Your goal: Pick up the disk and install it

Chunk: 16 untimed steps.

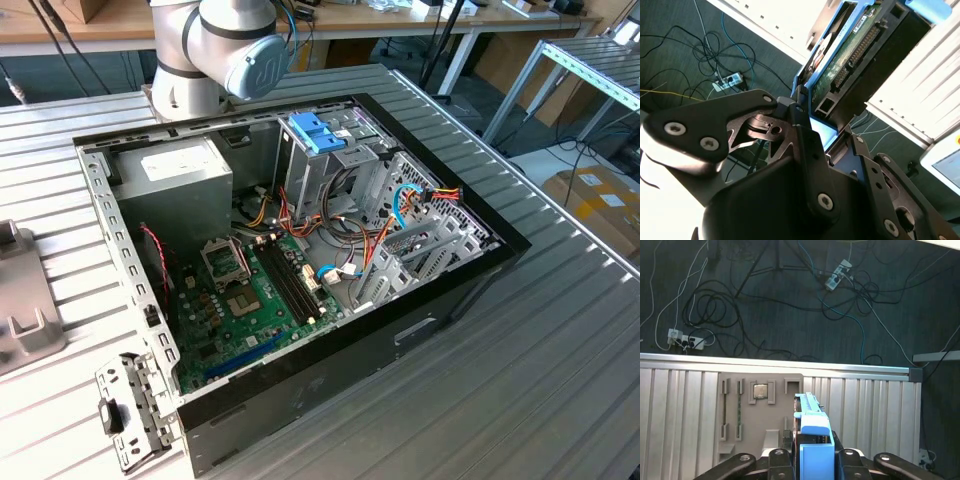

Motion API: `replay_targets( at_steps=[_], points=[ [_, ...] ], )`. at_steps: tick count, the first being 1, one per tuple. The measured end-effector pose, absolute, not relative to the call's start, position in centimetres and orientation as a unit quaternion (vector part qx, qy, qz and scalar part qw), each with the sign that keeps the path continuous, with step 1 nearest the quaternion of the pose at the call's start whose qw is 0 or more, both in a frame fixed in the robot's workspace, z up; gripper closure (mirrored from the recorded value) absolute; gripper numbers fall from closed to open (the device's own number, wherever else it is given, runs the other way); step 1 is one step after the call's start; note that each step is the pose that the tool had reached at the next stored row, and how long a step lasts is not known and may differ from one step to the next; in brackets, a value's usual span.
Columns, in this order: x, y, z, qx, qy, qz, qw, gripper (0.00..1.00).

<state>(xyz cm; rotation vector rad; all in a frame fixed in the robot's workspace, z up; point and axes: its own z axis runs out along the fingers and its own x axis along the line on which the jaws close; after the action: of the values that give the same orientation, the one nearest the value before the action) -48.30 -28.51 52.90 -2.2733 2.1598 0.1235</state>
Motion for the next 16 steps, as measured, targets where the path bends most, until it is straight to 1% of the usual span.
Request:
replay_targets(
  at_steps=[16],
  points=[
    [-48.3,-28.5,54.2,-0.724,0.688,0.039,0.002,0.63]
  ],
)
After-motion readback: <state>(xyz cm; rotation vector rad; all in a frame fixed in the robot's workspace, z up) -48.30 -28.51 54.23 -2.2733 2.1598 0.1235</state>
